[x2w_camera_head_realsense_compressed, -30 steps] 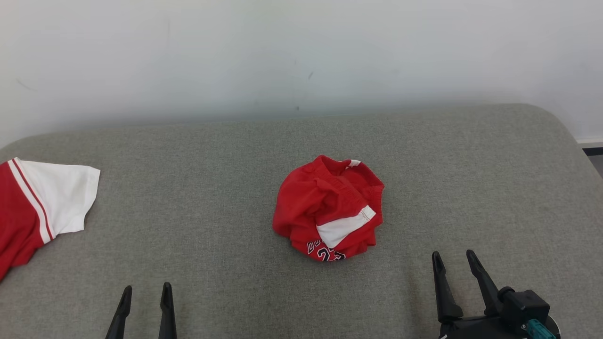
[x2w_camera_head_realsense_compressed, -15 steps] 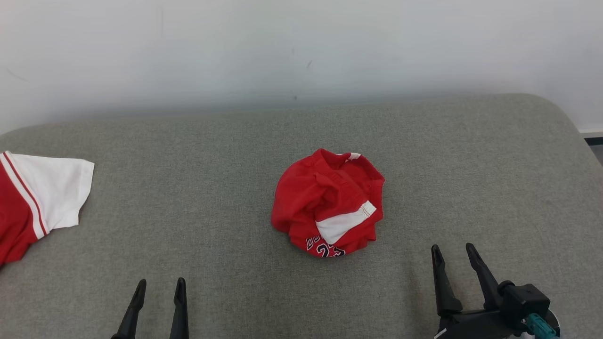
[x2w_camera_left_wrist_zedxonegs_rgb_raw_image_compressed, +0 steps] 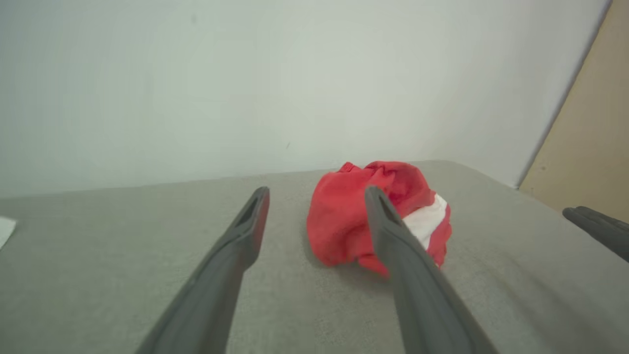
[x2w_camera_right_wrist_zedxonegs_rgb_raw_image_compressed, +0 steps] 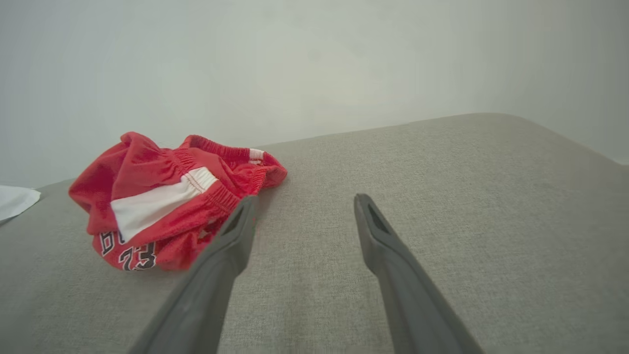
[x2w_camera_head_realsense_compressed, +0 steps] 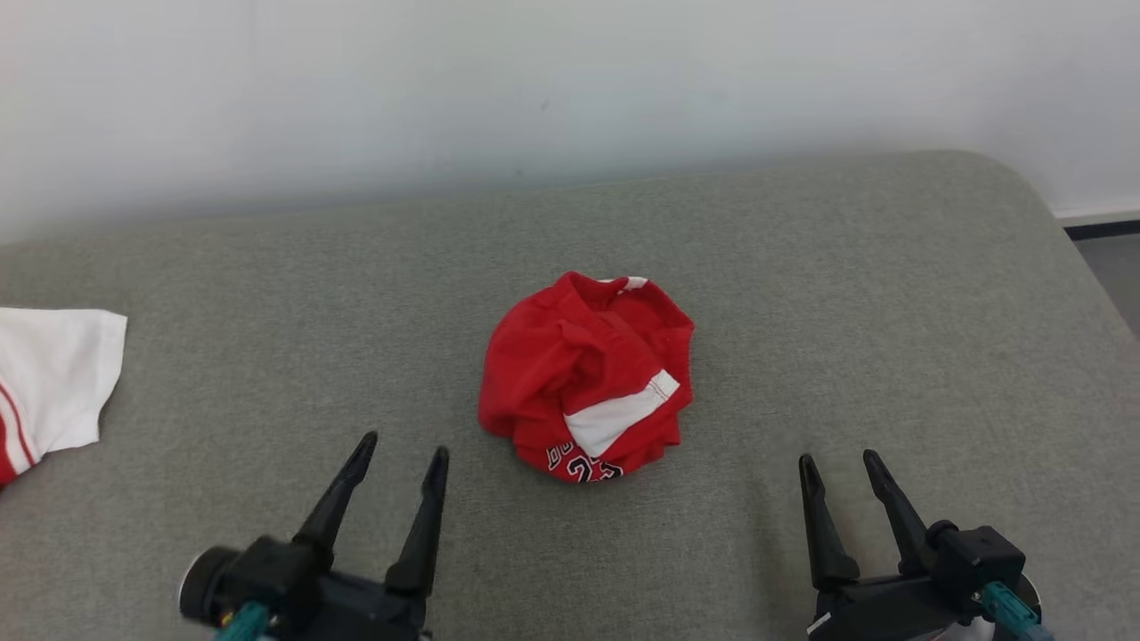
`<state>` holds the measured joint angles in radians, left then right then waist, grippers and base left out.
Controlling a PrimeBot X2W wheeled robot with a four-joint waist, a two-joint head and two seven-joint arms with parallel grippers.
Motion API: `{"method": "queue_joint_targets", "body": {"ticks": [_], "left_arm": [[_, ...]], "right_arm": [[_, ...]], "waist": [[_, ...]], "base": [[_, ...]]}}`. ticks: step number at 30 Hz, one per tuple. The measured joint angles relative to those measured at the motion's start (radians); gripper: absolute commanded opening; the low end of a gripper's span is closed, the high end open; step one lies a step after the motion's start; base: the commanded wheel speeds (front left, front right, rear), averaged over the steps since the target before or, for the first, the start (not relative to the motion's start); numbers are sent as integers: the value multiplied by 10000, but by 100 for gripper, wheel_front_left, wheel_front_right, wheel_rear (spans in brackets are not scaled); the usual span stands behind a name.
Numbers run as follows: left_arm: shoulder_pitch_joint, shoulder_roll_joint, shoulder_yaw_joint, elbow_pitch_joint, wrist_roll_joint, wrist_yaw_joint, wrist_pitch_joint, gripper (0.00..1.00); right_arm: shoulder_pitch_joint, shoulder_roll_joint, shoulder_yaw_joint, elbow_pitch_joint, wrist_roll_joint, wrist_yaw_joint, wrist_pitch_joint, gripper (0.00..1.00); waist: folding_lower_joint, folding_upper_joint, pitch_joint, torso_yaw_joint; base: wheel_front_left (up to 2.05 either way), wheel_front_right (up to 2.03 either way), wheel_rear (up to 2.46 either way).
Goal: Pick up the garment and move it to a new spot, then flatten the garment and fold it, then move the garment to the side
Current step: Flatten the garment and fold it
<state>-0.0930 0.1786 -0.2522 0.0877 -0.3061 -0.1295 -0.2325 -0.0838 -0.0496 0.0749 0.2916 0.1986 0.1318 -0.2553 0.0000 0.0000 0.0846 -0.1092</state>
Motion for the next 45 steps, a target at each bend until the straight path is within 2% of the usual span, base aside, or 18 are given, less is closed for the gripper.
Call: {"method": "queue_joint_targets", "body": {"ticks": [6, 10, 14, 22, 28, 29, 30, 32, 38, 45], "left_arm": [[-2323, 817, -2174, 556, -433, -15, 1352, 100], [-3741, 1066, -3639, 1189, -667, -15, 2351, 100], [-4883, 1120, -4719, 1914, -932, -21, 2824, 100], [-6311, 1001, -5480, 3946, -882, -12, 3524, 100], [-6571, 928, -5446, 5097, -736, 474, 3843, 100], [-6636, 897, -5438, 5231, -721, 560, 3898, 85], [-6702, 878, -5448, 5356, -708, 606, 3952, 49], [-6717, 825, -5507, 5591, -700, 606, 4155, 2], [-6723, 673, -5662, 5789, -755, 510, 4159, 0], [-7728, -146, -4840, 4771, -1216, 677, 2111, 0]], "right_arm": [[-205, -8, 4, 33, 113, 0, -8, 100], [-206, -8, 13, 77, 295, 0, -19, 100], [-236, -4, 58, 132, 416, 0, -46, 100], [-415, -12, 144, 151, 604, 0, -63, 100], [-400, -8, 113, 73, 625, 0, -63, 100], [-396, -12, 104, 67, 623, 0, -63, 100], [-396, -10, 111, 61, 619, 0, -65, 100], [-396, -6, 153, 61, 568, 0, -63, 100], [-396, -6, 207, 81, 531, 0, -65, 100], [-396, -4, 286, 134, 439, 0, -84, 100]], "waist": [[0, 0, 155, -737], [0, 0, 299, -1300], [0, 0, 489, -1844], [1, 0, 924, -2690], [1, 1, 1137, -2943], [1, 1, 1144, -2931], [1, 1, 1143, -2907], [1, 1, 1123, -2839], [1, 1, 989, -2643], [-1, 1, 777, -2417]], "base": [[0, 0, 0], [0, 0, 0], [0, 0, 0], [0, 0, 0], [0, 0, 0], [0, 0, 0], [0, 0, 0], [0, 0, 0], [0, 0, 0], [0, 0, 0]]}}
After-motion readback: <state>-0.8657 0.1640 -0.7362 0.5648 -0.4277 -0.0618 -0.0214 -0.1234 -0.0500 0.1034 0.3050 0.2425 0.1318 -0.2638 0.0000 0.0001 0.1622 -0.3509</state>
